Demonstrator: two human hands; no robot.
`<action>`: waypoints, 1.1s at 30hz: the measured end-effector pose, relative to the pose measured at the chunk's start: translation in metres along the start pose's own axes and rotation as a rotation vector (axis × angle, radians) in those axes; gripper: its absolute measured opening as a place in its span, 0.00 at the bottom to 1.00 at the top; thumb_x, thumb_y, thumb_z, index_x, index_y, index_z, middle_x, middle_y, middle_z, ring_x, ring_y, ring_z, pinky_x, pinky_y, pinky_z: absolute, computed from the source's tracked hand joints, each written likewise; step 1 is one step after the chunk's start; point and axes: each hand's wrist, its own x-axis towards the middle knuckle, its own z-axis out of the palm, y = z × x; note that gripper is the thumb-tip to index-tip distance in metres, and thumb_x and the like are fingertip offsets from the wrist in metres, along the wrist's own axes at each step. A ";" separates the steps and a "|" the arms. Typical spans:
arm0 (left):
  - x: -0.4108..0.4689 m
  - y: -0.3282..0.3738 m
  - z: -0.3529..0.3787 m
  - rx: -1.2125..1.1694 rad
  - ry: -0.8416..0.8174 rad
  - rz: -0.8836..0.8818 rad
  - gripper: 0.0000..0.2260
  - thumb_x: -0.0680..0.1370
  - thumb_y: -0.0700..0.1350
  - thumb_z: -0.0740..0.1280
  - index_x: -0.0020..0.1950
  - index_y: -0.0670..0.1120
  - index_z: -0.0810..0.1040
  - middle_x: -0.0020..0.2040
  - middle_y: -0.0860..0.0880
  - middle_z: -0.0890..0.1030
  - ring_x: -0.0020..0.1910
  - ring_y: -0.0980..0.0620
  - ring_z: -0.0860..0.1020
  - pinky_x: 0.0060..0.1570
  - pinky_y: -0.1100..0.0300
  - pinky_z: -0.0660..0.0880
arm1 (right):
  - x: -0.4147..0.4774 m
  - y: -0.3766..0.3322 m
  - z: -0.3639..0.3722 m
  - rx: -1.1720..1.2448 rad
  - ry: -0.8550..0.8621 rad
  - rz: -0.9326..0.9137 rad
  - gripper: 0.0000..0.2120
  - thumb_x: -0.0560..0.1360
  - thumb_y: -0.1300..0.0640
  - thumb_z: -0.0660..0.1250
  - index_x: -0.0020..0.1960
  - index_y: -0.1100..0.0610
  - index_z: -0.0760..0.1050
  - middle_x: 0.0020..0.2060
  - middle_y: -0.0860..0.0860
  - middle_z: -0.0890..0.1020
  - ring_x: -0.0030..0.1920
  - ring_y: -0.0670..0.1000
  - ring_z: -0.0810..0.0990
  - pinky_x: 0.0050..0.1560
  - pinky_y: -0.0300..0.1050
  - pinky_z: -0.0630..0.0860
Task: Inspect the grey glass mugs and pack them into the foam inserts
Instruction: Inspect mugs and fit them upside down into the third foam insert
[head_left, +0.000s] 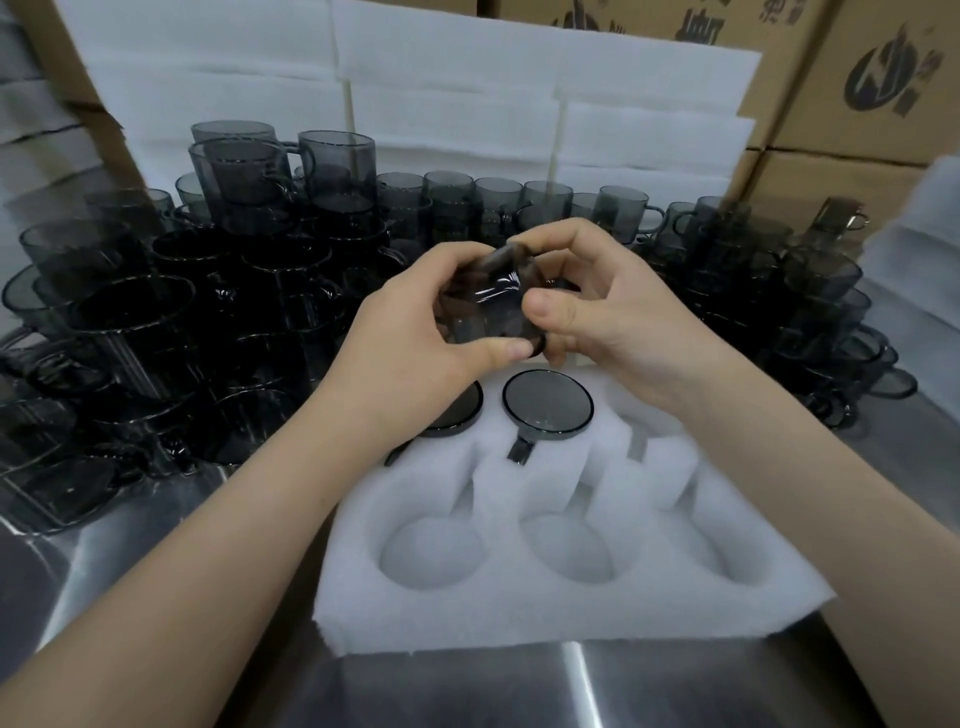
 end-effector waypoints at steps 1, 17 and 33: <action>0.000 0.001 0.000 0.030 -0.005 0.006 0.25 0.64 0.49 0.78 0.59 0.57 0.76 0.52 0.59 0.81 0.54 0.60 0.80 0.59 0.56 0.76 | -0.001 0.000 0.001 -0.006 0.007 0.004 0.16 0.68 0.58 0.72 0.54 0.54 0.74 0.43 0.50 0.79 0.33 0.49 0.77 0.30 0.40 0.71; 0.000 0.001 0.000 0.121 -0.047 0.072 0.28 0.65 0.47 0.80 0.61 0.60 0.76 0.52 0.64 0.81 0.53 0.66 0.77 0.58 0.65 0.73 | 0.005 0.001 0.006 0.129 0.246 0.023 0.11 0.75 0.52 0.68 0.37 0.55 0.73 0.32 0.54 0.79 0.22 0.51 0.71 0.22 0.39 0.59; -0.001 0.002 0.000 0.086 -0.029 0.004 0.22 0.65 0.53 0.74 0.59 0.58 0.77 0.51 0.61 0.82 0.53 0.61 0.79 0.60 0.57 0.75 | 0.001 -0.002 0.001 0.165 0.050 0.062 0.09 0.70 0.61 0.72 0.49 0.57 0.77 0.36 0.50 0.82 0.25 0.48 0.74 0.21 0.35 0.62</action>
